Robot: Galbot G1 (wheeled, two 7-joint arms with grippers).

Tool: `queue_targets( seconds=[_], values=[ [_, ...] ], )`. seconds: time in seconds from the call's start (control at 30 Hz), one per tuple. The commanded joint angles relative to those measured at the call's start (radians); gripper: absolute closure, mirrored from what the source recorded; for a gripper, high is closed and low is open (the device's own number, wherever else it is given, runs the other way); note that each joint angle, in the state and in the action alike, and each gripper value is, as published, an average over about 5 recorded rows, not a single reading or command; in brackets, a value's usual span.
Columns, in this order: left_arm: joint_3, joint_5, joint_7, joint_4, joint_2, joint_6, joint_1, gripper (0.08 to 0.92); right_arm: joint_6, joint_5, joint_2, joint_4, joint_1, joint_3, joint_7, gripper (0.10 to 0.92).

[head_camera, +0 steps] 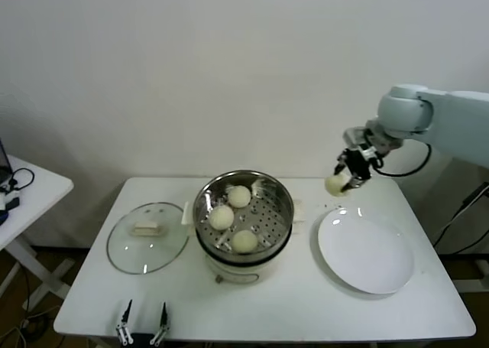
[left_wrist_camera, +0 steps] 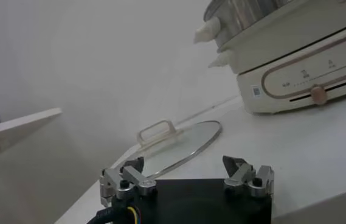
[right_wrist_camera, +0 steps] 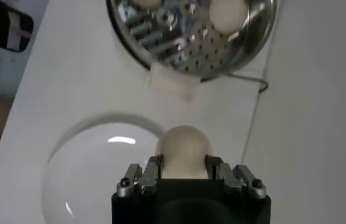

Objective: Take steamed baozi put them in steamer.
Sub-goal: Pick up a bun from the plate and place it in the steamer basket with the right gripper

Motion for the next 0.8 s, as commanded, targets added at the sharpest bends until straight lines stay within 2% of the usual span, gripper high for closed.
queue_targets(
  seconds=[0.03,0.3,0.8],
  values=[
    [0.005,-0.002,0.002,0.001,-0.002,0.000,-0.006,0.177,-0.202,0.142,0.160,0.114,-0.085,0.144,0.129,0.522],
    [0.004,0.002,0.002,0.013,-0.001,-0.001,-0.013,0.177,-0.256,0.090,0.253,0.035,-0.274,0.204,0.191,0.516],
    [0.004,0.011,0.004,0.023,0.003,-0.005,-0.010,0.177,-0.267,-0.044,0.277,-0.083,-0.484,0.254,0.221,0.504]
  ],
)
